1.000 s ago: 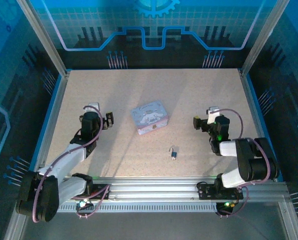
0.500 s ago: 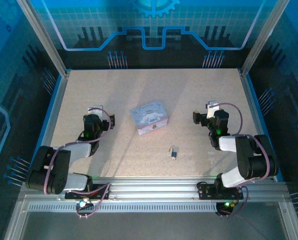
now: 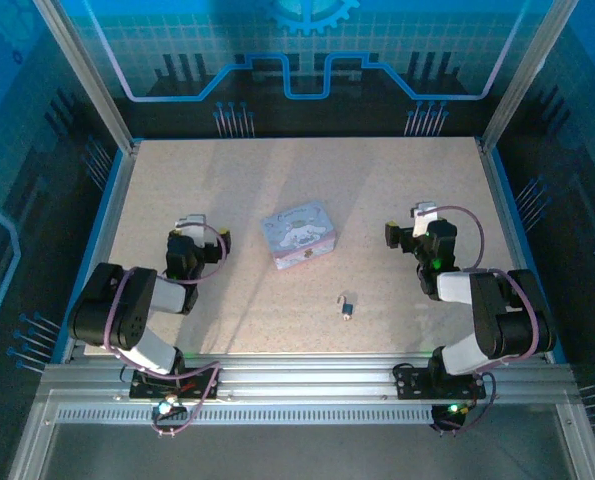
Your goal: Unlock the padlock with the key
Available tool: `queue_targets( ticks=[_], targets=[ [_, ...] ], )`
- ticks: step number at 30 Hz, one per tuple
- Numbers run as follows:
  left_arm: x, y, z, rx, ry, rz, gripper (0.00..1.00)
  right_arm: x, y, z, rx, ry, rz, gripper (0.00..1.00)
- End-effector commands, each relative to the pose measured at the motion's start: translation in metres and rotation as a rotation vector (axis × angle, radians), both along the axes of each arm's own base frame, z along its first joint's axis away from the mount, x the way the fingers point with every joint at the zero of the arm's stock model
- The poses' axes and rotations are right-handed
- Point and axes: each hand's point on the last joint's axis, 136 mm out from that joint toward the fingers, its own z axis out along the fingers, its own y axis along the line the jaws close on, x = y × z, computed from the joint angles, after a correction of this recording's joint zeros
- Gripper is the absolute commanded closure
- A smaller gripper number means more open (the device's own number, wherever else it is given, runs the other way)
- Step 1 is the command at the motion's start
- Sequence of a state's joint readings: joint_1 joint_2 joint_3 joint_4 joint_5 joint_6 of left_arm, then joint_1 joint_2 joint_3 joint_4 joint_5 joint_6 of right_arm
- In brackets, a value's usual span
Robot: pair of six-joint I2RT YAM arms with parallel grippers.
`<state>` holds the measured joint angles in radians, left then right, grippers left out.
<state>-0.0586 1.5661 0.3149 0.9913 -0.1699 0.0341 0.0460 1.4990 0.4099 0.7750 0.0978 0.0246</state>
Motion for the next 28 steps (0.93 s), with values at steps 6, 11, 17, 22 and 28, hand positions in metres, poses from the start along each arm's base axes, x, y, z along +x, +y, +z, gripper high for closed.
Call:
queue_targets(
  ticks=[6, 11, 17, 22, 28],
  targets=[
    [0.0137, 0.0099, 0.0142, -0.09, -0.015, -0.01, 0.01, 0.0027, 0.0032, 0.0026, -0.023, -0.008, 0.001, 0.0],
    [0.0135, 0.0098, 0.0141, -0.089, -0.015, -0.011, 0.01, 0.003, 0.0048, 0.003, -0.037, -0.009, 0.002, 0.0],
    [0.0135, 0.0097, 0.014, -0.09, -0.016, -0.011, 0.01, 0.003, 0.0054, 0.0032, -0.036, -0.009, 0.002, 0.0],
    [0.0135, 0.0095, 0.0141, -0.09, -0.016, -0.011, 0.01, 0.0033, 0.006, 0.0022, -0.036, -0.005, 0.006, 0.0],
    [0.0136, 0.0099, 0.0144, -0.089, -0.017, -0.01, 0.01, 0.0033, 0.0057, 0.0027, -0.034, -0.006, 0.004, 0.0]
  ],
)
